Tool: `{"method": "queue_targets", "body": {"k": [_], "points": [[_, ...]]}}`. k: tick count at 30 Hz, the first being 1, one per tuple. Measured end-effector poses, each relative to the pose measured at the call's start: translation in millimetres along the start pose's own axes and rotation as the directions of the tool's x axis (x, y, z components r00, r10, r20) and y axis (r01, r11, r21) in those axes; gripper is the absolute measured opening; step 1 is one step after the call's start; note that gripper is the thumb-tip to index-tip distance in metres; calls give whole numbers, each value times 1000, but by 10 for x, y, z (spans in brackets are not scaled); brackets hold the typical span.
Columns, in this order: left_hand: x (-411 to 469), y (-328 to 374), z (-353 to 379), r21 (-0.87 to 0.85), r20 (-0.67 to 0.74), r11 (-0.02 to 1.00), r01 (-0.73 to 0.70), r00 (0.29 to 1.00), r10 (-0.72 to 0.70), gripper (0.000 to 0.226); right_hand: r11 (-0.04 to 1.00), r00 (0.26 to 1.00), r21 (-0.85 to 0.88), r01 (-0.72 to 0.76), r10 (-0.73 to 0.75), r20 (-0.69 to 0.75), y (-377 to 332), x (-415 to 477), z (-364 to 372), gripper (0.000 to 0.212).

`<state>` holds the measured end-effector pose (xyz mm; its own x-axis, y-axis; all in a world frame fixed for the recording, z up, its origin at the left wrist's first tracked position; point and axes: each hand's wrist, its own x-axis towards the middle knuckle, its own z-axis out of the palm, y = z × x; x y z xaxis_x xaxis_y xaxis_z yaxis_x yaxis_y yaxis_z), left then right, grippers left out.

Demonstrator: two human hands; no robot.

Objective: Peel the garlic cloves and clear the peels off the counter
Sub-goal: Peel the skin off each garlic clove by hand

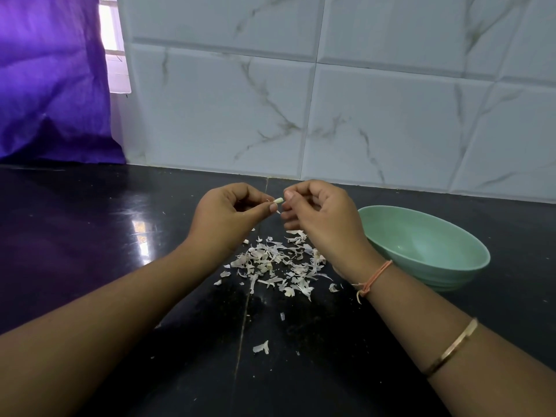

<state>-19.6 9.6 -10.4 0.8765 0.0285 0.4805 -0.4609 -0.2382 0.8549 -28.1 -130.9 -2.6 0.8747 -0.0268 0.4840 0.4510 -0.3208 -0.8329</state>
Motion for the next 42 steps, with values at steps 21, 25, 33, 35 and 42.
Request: {"method": "queue_targets", "body": {"k": [21, 25, 33, 35, 42], "points": [[14, -99, -28, 289, 140, 953, 95, 980, -140, 19, 351, 987, -926, -141, 123, -104, -435, 32, -640, 19], [28, -98, -35, 286, 108, 953, 101, 985, -137, 16, 303, 966, -935, -186, 231, -117, -404, 27, -698, 27], [49, -117, -59, 330, 115, 937, 113, 981, -158, 16, 363, 979, -910, -199, 115, -168, -380, 70, -652, 20], [65, -125, -71, 284, 107, 950, 129, 980, -165, 19, 404, 985, -902, -153, -6, -170, -382, 79, -590, 9], [141, -185, -132, 337, 99, 935, 112, 983, -154, 22, 604, 978, -769, 209, -110, 180, -297, 13, -178, 15]]}}
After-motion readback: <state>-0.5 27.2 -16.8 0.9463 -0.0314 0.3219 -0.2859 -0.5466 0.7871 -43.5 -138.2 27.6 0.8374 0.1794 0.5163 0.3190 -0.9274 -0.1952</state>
